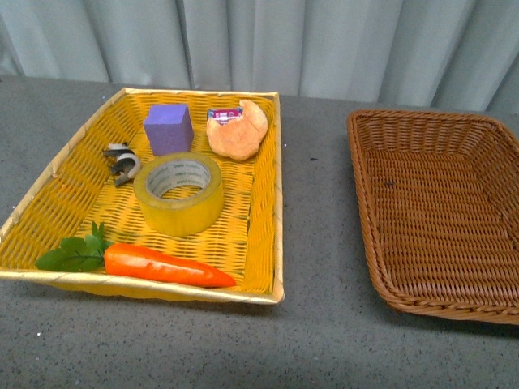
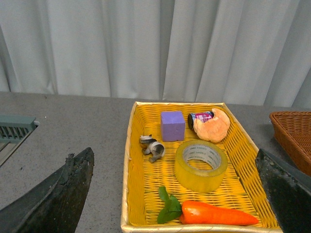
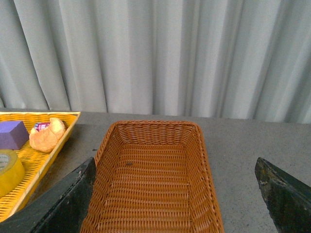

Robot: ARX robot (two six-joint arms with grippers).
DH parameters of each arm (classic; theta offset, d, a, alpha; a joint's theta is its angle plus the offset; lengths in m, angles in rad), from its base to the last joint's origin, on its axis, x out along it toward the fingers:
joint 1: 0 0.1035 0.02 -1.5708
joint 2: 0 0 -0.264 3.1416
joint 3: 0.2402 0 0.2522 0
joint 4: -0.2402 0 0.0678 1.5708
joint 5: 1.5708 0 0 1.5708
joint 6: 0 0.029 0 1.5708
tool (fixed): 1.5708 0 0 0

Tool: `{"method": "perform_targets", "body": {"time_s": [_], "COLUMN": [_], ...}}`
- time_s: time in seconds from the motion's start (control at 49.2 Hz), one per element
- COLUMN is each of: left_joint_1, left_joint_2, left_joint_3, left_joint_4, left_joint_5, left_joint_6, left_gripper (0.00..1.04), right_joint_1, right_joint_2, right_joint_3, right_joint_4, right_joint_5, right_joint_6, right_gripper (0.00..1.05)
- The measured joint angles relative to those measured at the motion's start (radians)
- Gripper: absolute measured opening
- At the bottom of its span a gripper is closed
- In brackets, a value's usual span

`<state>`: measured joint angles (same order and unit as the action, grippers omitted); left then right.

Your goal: Move tape to another basket

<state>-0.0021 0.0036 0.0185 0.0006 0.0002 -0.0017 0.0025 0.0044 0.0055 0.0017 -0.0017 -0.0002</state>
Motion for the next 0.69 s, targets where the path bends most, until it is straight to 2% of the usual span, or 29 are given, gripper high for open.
{"method": "perform_targets", "body": {"time_s": [0.691], "left_joint_1": [0.0], "left_joint_2": [0.0], "left_joint_3": [0.0], "left_joint_4": [0.0], "left_joint_5": [0.0], "left_joint_6": [0.0], "left_gripper": [0.98], "right_joint_1": [0.0], "right_joint_2": [0.0], "right_joint_3": [0.0], "right_joint_4": [0.0], "right_joint_5": [0.0], "right_joint_6": [0.0], "right_gripper": [0.96]}}
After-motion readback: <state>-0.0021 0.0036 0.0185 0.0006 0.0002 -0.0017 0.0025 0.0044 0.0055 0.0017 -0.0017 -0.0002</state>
